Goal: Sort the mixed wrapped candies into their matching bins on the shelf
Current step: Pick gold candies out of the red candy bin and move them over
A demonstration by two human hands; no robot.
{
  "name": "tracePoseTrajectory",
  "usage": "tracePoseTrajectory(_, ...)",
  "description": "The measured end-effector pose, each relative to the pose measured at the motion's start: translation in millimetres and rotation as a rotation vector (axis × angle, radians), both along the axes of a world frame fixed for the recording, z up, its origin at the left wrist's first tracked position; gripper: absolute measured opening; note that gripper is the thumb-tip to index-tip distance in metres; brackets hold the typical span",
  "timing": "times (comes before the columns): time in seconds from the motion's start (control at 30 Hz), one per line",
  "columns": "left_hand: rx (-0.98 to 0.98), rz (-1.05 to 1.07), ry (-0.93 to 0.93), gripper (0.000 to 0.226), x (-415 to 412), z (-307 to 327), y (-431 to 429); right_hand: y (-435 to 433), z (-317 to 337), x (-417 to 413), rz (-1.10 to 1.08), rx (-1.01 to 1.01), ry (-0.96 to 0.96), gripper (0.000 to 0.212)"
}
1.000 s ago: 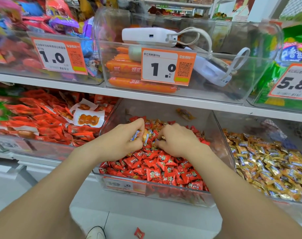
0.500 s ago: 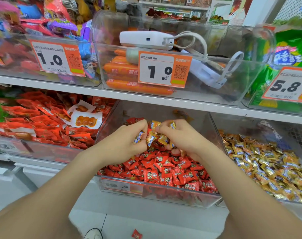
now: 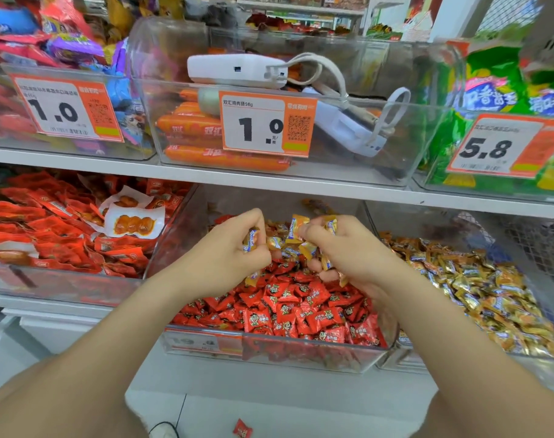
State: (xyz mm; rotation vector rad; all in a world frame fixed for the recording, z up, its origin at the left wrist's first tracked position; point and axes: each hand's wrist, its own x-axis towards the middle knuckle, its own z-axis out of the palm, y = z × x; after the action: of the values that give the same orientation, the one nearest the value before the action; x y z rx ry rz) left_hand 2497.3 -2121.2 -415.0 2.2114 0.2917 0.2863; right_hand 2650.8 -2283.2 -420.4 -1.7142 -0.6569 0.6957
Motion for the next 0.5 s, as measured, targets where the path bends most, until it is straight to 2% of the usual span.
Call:
tracePoseTrajectory(0.17,-0.272,0.049,-0.04,0.013,12,3,-35,-40,19,2,-0.066,0.131,0.091,0.013)
tracePoseTrajectory(0.27,-0.331,0.022,0.006,0.015,20,-1,-64,-75,24,18,-0.17,0.09,0.013,0.013)
tracePoseTrajectory(0.33,-0.343,-0.001,0.029,0.014,25,-3,-82,-101,18,37,-0.313,-0.05,-0.188,0.019)
tracePoseTrajectory(0.4,-0.353,-0.022,0.028,0.012,30,-3,-99,-128,6,62,-0.464,-0.25,-0.538,0.02)
tracePoseTrajectory(0.47,-0.361,-0.034,0.014,0.012,37,0,-116,-151,-9,85,-0.459,-0.399,-0.776,0.019)
tracePoseTrajectory(0.5,-0.358,-0.041,0.0,0.012,41,2,-126,-162,-19,94,-0.373,-0.463,-0.814,0.027)
